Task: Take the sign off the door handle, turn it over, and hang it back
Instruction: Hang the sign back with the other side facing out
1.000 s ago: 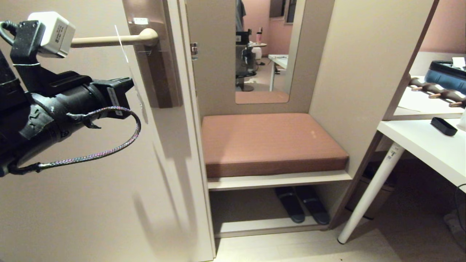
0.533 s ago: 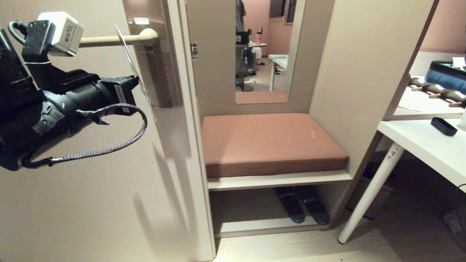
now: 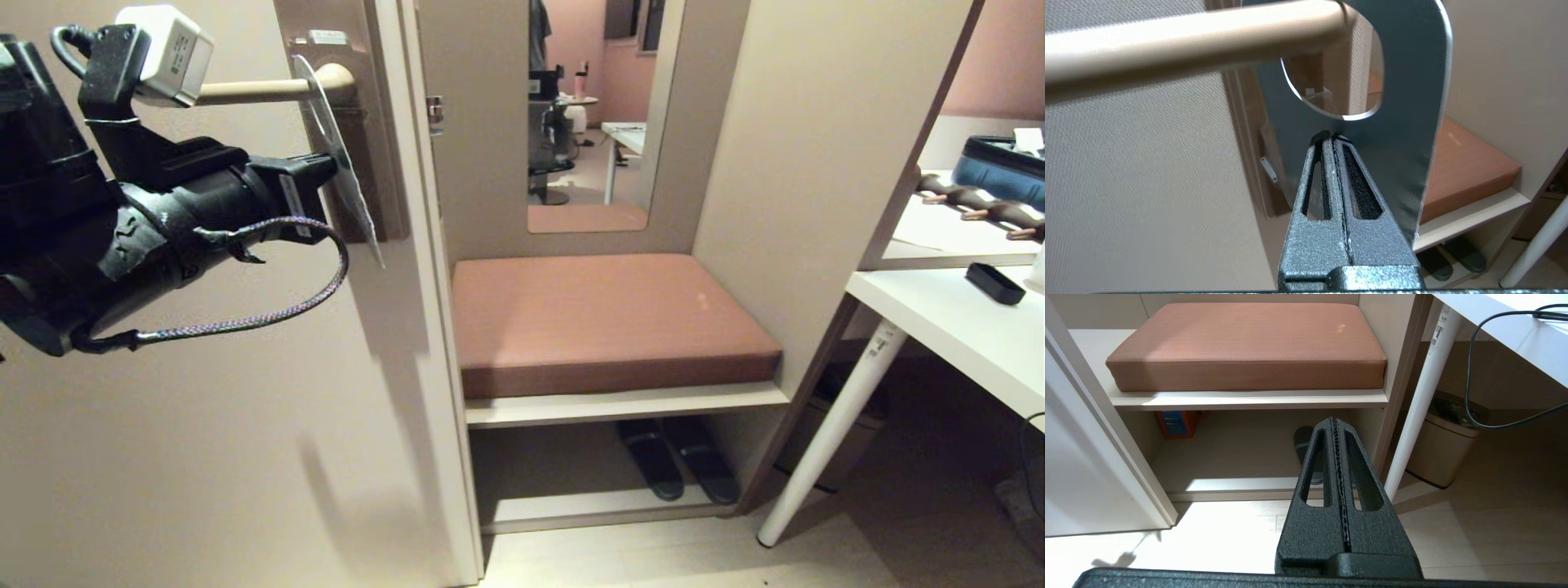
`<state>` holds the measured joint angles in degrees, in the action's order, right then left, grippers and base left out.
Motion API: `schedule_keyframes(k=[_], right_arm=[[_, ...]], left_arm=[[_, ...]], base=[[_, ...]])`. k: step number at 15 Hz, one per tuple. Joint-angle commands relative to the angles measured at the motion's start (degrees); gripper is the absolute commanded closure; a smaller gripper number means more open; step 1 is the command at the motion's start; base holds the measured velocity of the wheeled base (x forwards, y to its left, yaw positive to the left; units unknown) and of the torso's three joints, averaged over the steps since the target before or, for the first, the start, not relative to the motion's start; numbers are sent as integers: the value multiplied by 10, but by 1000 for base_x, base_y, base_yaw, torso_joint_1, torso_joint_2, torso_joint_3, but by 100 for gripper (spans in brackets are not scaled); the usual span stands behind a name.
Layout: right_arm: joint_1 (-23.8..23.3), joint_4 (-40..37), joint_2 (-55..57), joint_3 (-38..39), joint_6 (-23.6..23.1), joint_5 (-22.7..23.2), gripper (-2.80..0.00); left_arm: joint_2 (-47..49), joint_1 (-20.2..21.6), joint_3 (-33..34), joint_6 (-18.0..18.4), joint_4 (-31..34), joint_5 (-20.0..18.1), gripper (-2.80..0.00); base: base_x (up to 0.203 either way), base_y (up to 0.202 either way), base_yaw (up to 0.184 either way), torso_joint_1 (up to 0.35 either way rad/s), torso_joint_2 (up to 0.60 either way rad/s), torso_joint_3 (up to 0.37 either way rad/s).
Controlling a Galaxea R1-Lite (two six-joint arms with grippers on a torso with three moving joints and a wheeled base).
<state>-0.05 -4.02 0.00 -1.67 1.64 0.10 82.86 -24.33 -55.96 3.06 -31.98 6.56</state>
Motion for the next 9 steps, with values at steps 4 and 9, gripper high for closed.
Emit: schedule_keyframes(k=[4, 9], right_arm=[[0, 0, 0, 0, 0, 0, 0], [0, 0, 0, 0, 0, 0, 0]], left_arm=[[19, 0, -10, 0, -2, -1, 0], [39, 0, -34, 0, -3, -1, 0]], base=[[0, 0, 0, 0, 0, 0], [0, 0, 0, 0, 0, 0]])
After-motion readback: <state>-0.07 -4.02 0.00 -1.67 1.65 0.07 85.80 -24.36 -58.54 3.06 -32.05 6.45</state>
